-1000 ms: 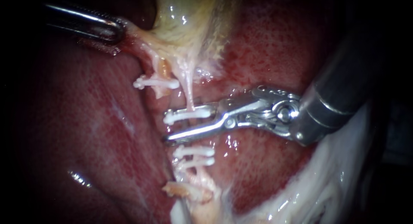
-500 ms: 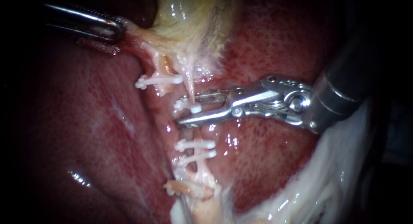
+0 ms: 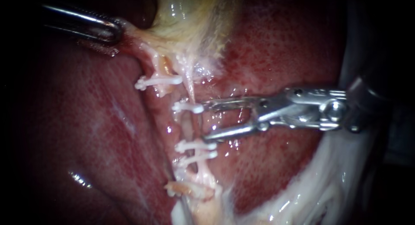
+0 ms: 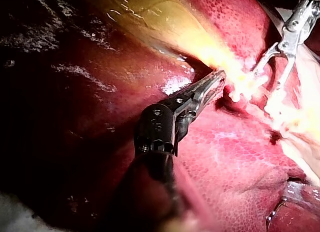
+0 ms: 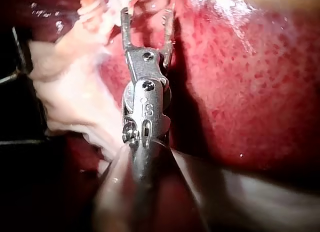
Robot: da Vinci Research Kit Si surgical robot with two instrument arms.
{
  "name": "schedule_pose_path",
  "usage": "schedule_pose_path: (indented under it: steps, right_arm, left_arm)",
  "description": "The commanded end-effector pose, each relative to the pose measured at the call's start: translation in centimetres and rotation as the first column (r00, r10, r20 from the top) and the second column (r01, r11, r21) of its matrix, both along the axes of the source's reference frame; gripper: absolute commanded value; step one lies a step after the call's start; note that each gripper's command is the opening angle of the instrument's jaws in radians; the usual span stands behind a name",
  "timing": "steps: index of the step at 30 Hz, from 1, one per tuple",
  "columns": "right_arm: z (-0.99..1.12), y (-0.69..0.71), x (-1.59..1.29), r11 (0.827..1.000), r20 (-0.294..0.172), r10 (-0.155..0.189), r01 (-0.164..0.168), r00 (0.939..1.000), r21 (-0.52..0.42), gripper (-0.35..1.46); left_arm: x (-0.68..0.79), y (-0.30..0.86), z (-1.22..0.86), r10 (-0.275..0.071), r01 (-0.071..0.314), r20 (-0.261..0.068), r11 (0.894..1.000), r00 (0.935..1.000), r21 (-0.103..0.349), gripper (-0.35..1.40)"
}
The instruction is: Going back third clip right tube
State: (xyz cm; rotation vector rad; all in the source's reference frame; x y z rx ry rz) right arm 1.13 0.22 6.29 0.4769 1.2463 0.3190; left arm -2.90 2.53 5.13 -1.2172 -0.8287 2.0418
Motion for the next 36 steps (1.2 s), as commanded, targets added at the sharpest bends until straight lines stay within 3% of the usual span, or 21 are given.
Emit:
schedule_pose_path:
  steps: [1, 10, 18, 25, 31, 36]
  right_arm:
    - [-0.05, -0.02, -0.09, 0.999, 0.007, -0.009, 0.009, 0.9999, -0.043, 0.50]
    - [-0.18, 0.06, -0.59, 0.982, 0.023, -0.026, 0.030, 0.9994, -0.188, 0.50]
    - [-0.24, 0.10, -0.75, 0.980, 0.041, -0.077, 0.083, 0.9962, -0.181, 0.50]
    - [-0.24, 0.09, -0.76, 0.980, 0.029, -0.095, 0.098, 0.9951, -0.175, 0.50]
    - [-0.25, 0.08, -0.76, 0.979, 0.018, -0.110, 0.111, 0.9938, -0.170, 0.50]
    - [-0.26, 0.08, -0.76, 0.979, 0.016, -0.112, 0.114, 0.9935, -0.169, 0.50]
  left_arm:
    - [0.00, 0.00, 0.00, 0.001, -0.001, 0.001, 1.000, 1.0000, -0.001, -0.35]
    - [0.01, 0.00, 0.00, 0.003, -0.003, -0.001, 1.000, 1.0000, 0.000, -0.35]
    - [-0.03, -0.01, 0.03, -0.005, 0.005, -0.003, 1.000, 1.0000, 0.002, -0.35]
    - [-0.21, -0.09, 0.30, -0.014, 0.014, 0.000, 0.999, 0.9999, -0.030, -0.35]
    - [-0.39, -0.18, 0.67, -0.013, 0.013, -0.003, 0.999, 0.9999, -0.044, -0.35]
    - [-0.40, -0.21, 0.81, -0.008, 0.008, -0.001, 0.999, 1.0000, -0.047, -0.35]
